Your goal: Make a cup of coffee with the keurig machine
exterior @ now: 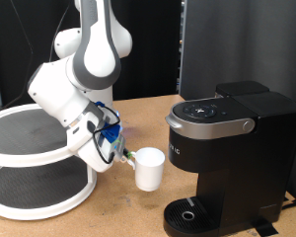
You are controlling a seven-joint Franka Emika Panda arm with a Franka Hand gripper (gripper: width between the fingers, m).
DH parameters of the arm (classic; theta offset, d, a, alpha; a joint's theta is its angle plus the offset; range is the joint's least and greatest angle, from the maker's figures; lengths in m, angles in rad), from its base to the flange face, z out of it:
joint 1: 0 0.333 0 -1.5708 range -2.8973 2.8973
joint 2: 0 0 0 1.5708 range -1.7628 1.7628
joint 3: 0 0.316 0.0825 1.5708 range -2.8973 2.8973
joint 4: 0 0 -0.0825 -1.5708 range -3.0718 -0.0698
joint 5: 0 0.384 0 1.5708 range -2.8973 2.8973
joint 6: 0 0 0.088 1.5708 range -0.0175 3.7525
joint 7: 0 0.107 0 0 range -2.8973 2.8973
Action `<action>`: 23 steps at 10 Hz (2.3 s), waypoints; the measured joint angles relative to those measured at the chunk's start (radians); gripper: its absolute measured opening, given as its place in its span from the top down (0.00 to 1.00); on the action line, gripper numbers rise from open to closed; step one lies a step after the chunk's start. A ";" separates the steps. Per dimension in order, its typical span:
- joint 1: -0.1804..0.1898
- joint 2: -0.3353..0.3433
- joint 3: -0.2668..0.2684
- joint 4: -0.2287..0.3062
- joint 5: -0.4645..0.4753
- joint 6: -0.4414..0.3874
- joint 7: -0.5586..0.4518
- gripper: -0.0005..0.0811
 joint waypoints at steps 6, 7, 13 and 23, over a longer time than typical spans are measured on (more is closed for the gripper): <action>0.001 0.033 0.005 0.063 0.014 0.028 0.050 0.91; 0.001 0.052 0.009 0.079 0.023 0.029 0.050 0.91; 0.006 0.120 0.038 0.117 0.132 -0.013 -0.052 0.91; 0.027 0.158 0.153 0.142 0.311 0.060 -0.108 0.91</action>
